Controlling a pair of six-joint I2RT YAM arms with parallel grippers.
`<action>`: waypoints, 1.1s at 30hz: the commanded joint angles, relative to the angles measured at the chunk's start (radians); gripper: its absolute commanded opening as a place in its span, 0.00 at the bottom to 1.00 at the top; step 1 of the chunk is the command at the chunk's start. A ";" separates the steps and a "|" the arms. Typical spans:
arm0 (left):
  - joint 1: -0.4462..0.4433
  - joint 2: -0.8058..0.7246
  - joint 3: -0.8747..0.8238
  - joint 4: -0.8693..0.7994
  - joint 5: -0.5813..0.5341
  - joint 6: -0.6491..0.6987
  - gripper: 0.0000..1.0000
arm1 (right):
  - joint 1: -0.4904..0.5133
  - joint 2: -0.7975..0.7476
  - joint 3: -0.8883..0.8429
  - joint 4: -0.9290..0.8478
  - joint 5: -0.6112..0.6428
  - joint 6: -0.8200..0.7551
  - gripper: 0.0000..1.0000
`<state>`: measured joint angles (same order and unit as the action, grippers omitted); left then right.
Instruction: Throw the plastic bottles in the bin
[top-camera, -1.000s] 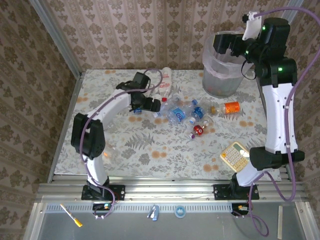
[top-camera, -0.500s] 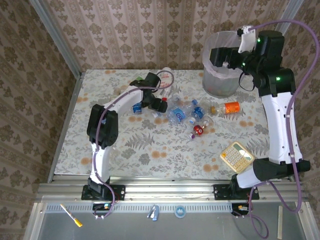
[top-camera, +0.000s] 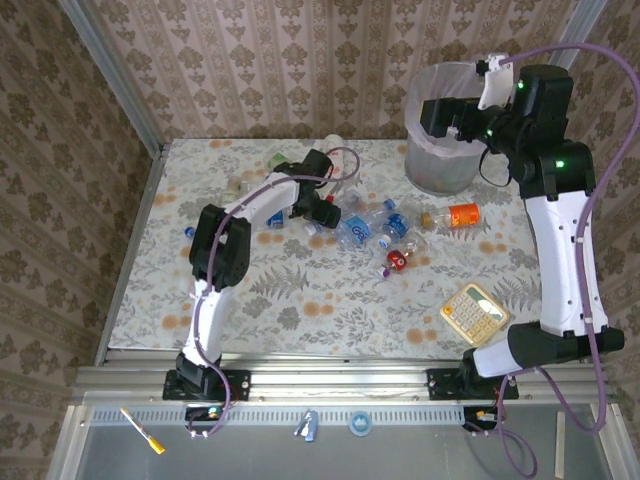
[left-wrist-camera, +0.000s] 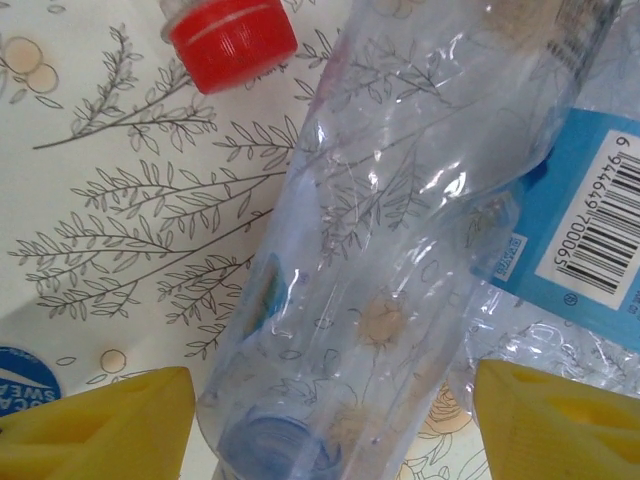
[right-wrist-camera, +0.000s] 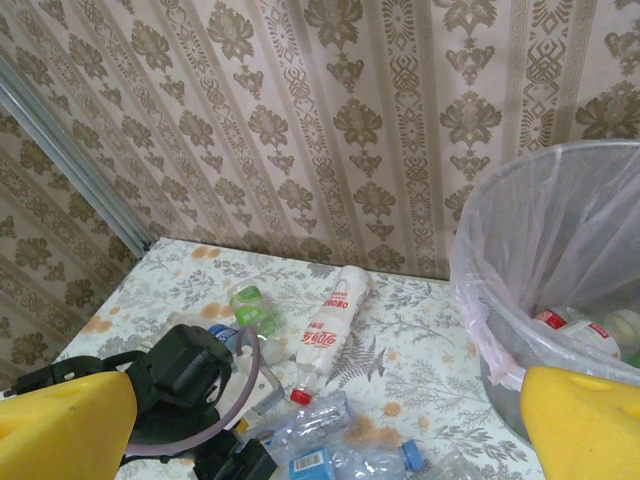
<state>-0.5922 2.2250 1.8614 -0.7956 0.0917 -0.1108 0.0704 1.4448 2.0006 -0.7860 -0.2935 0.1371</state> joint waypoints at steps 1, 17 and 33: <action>-0.003 0.014 0.015 -0.049 -0.046 0.027 0.72 | 0.005 -0.026 -0.022 0.008 -0.007 -0.001 1.00; -0.011 0.036 -0.014 -0.059 -0.078 0.049 0.67 | 0.005 -0.025 -0.052 0.025 -0.028 -0.004 1.00; -0.012 0.002 -0.063 -0.002 -0.056 0.033 0.53 | 0.005 -0.042 -0.096 0.039 -0.024 -0.011 1.00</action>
<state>-0.6018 2.2471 1.8385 -0.8070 0.0261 -0.0814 0.0704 1.4364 1.9198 -0.7666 -0.3008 0.1345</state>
